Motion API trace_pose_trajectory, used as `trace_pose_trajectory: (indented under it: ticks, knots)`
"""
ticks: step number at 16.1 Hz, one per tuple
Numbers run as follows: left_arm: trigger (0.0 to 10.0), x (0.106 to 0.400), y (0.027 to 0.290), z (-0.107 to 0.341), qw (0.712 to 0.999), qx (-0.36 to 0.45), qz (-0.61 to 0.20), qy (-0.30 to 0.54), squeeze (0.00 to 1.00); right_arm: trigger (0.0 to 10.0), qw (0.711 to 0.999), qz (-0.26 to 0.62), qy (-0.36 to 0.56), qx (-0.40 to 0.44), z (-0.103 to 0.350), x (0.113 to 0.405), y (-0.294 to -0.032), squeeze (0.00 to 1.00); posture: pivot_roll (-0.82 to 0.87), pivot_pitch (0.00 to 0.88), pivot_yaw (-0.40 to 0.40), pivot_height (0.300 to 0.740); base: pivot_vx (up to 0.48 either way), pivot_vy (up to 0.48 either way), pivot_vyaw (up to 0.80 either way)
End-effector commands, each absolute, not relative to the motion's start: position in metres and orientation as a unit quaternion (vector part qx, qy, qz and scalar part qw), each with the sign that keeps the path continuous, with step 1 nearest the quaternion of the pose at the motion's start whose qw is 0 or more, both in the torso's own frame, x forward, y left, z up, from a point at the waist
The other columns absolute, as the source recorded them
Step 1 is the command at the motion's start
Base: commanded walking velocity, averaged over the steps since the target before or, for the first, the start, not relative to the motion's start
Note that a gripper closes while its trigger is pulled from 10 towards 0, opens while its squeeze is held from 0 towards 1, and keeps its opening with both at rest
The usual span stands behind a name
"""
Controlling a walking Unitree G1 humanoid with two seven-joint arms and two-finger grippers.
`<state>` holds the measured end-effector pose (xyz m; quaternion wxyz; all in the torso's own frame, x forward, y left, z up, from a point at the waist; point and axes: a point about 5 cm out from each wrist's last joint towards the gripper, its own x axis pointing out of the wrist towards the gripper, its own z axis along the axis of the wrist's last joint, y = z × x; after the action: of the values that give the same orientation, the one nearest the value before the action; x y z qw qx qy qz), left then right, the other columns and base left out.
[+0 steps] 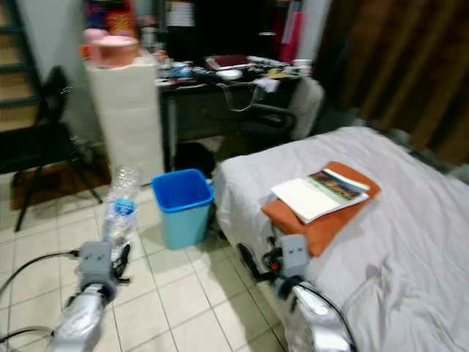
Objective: Clean up the room
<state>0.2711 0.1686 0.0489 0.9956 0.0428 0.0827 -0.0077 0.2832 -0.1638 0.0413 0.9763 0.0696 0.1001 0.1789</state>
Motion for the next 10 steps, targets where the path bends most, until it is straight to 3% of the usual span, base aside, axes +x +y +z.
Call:
trace_pose_trajectory:
  ticks: [1, 4, 8, 10]
  knots:
    - [10.0, 0.2753, 0.1657, 0.0588, 0.997, 0.053, -0.023, 0.056, 0.0, 10.0, 0.975, 0.186, 0.096, 0.072, 0.0441, 0.2867, -0.1587, 0.0, 0.13, 0.0, -0.094, 0.74, 0.356, 0.319, -0.8]
    - [10.0, 0.2749, 0.1666, 0.0599, 0.997, 0.053, -0.025, 0.052, 0.0, 10.0, 0.975, 0.192, 0.091, 0.067, 0.0464, 0.2899, -0.1559, 0.0, 0.14, 0.0, -0.099, 0.74, 0.359, 0.316, -0.8]
    - [10.0, 0.272, 0.1675, 0.059, 0.997, 0.051, -0.022, 0.053, 0.0, 10.0, 0.973, 0.201, 0.088, 0.071, 0.047, 0.2915, -0.1514, 0.0, 0.15, 0.0, -0.103, 0.74, 0.364, 0.314, 0.0]
    - [10.0, 0.2727, 0.1682, 0.0593, 0.997, 0.052, -0.021, 0.054, 0.0, 10.0, 0.972, 0.204, 0.097, 0.068, 0.0446, 0.2915, -0.1499, 0.0, 0.15, 0.0, -0.104, 0.74, 0.364, 0.315, -0.8]
